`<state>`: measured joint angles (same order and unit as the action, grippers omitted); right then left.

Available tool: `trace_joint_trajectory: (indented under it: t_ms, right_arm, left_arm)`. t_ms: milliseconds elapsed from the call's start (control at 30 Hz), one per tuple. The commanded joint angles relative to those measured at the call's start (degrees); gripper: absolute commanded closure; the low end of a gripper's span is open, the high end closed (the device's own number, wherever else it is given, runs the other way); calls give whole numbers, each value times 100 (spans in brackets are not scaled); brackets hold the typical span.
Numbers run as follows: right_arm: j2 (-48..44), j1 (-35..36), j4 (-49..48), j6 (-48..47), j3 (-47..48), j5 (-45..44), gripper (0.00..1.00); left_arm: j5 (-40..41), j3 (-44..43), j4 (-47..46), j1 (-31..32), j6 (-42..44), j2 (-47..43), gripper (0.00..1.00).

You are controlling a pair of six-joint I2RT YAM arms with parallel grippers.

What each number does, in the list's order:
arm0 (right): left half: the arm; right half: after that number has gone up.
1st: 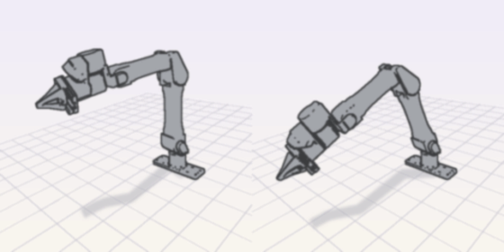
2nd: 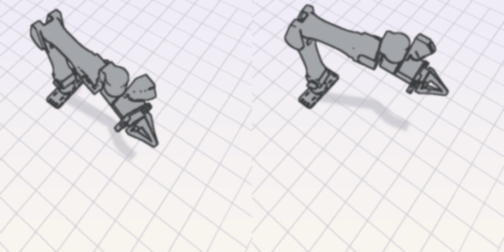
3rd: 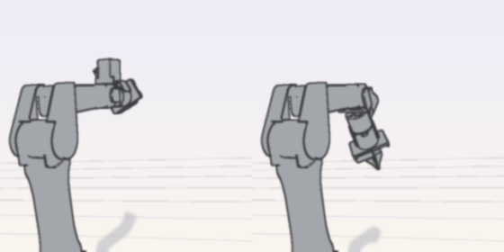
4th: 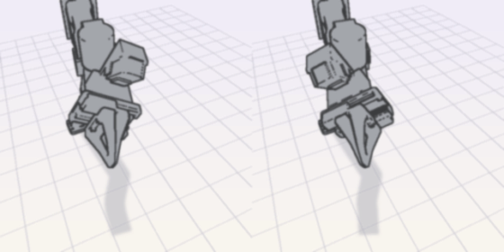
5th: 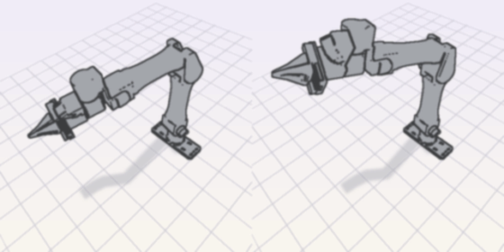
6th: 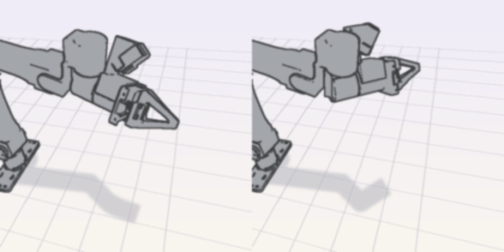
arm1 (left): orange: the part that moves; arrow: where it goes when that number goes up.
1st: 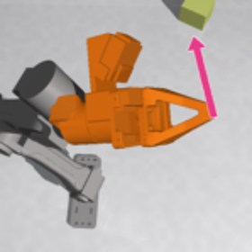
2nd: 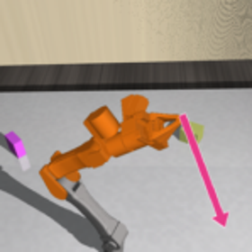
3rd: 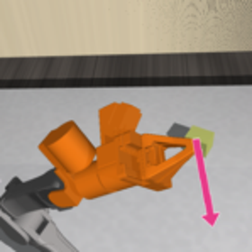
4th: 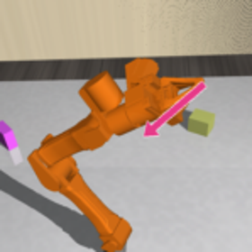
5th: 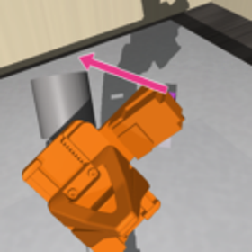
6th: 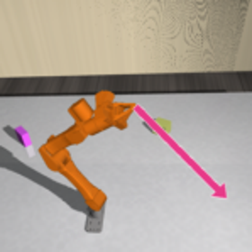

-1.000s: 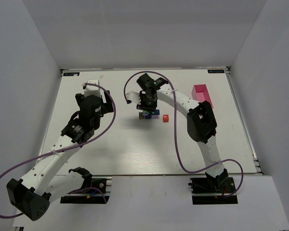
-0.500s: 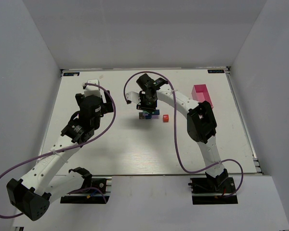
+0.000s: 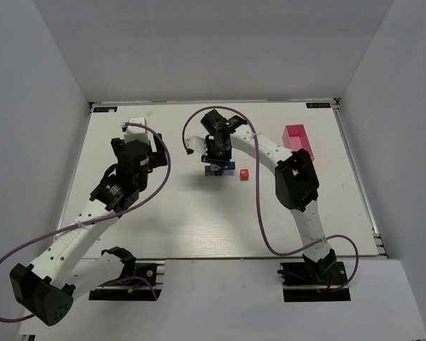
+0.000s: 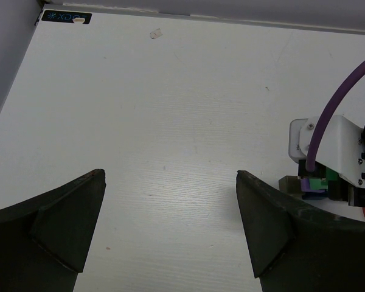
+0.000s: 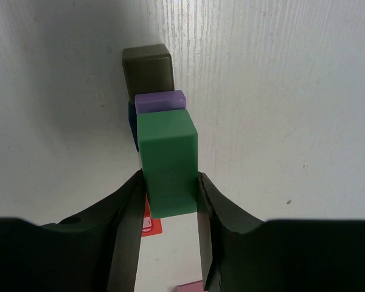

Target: Build the wood block tower

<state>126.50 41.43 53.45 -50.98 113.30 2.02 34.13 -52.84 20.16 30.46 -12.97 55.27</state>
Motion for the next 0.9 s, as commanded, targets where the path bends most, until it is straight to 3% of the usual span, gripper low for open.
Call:
trace_joint_trajectory:
  t_ms: [0,367,467,500,533,867]
  right_arm:
    - [15,32,-54,18,-62,-26,69]
    - [15,49,-72,0,-88,-53,60]
    - [15,49,-63,0,-97,-44,46]
    - [-11,58,-54,-8,-115,-44,35]
    - [-11,58,-63,-8,-123,-27,10]
    - [-90,58,-72,-17,-150,-44,10]
  left_arm:
    - [59,28,5,-22,-39,-148,1]
    - [59,28,5,-22,-39,-148,1]
    - [59,28,5,-22,-39,-148,1]
    - [59,28,5,-22,-39,-148,1]
    - [59,28,5,-22,-39,-148,1]
    - [59,28,5,-22,-39,-148,1]
